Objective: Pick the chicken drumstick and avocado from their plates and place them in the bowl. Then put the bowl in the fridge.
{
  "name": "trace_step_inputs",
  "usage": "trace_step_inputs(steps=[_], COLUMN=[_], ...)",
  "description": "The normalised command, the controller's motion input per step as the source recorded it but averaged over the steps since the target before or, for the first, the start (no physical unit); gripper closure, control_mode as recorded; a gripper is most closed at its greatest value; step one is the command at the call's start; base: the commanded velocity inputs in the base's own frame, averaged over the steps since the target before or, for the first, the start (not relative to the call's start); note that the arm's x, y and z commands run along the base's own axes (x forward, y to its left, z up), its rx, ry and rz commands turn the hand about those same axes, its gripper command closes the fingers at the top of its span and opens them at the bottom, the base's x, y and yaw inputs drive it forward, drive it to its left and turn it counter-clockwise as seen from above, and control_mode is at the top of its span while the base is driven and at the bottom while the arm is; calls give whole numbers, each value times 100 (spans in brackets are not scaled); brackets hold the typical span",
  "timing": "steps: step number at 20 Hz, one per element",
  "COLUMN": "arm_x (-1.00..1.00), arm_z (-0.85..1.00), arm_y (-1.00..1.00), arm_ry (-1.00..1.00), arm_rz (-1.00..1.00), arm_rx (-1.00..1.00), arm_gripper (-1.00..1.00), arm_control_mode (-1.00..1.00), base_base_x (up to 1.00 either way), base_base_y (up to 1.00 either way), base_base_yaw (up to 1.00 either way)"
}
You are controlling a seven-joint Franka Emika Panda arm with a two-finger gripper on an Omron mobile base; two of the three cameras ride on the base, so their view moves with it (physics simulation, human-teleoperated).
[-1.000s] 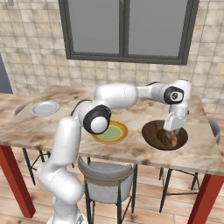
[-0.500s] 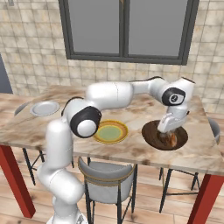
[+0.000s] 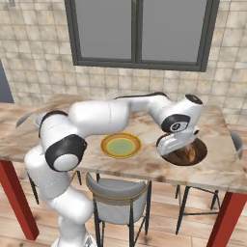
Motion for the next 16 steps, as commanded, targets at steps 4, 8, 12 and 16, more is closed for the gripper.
trace_step_inputs(steps=[4,8,12,16], arm_x=[19,14,0,2], arm_z=[29,17,-6,-16], arm_y=[50,44,40,31], arm_ry=[4,12,1,0], arm_rz=[-12,-11,-23,-27], arm_rx=[-24,-25,-5,0], arm_gripper=[-100,-100,-100,-100], arm_control_mode=[-100,-100,-100,-100], base_base_x=[0,0,0,0], base_base_y=[0,0,0,0], base_base_yaw=[0,0,0,0])
